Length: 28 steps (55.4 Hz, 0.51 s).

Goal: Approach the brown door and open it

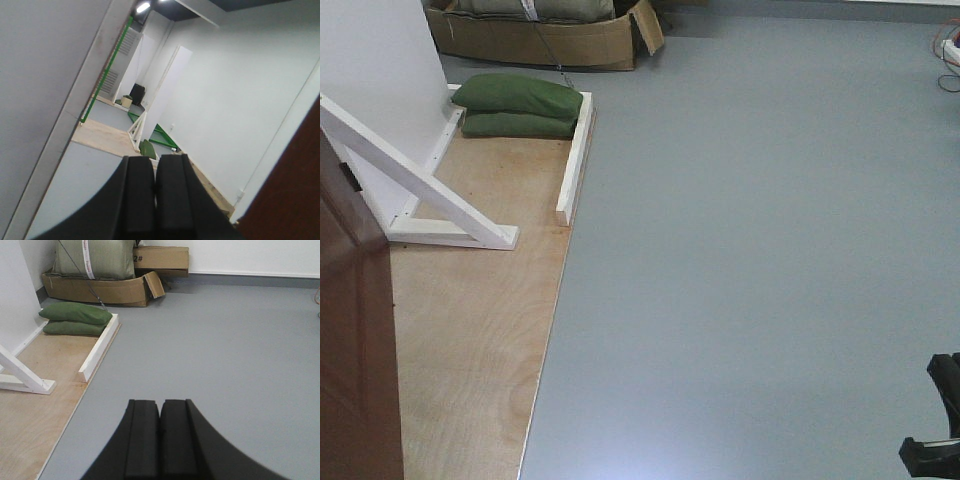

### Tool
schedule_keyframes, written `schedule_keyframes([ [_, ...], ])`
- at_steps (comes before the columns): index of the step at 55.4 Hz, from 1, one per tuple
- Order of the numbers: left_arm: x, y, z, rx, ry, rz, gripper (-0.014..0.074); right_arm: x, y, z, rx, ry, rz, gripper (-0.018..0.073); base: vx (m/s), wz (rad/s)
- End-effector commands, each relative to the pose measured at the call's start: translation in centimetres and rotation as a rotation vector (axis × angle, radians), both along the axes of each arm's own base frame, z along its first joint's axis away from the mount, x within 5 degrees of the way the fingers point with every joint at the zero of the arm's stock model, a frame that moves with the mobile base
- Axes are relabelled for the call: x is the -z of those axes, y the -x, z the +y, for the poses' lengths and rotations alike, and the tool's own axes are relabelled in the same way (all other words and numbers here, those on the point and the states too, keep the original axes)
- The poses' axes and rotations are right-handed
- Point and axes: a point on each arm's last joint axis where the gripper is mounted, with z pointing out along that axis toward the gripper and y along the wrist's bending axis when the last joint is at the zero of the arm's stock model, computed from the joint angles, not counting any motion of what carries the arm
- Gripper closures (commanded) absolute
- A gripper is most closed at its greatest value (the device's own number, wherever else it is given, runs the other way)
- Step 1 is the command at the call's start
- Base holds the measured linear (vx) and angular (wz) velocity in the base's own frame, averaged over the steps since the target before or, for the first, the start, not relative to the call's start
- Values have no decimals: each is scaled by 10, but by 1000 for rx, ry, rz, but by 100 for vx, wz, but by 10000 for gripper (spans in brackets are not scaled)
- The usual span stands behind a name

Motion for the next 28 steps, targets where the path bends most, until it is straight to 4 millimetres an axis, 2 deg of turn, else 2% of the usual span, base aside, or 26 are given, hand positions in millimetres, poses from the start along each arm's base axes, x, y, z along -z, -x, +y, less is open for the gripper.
schedule_keyframes([
  [1,-16,-13,-1,44,-49,-11,425,-6,-2,0,2,7,-79,559,0,0],
  [10,-17,-24,0,78,-11,-53,425,-6,-2,0,2,7,-79,559,0,0],
  [28,-15,-28,-2,135,34,-101,424,-6,-2,0,2,7,-84,559,0,0],
])
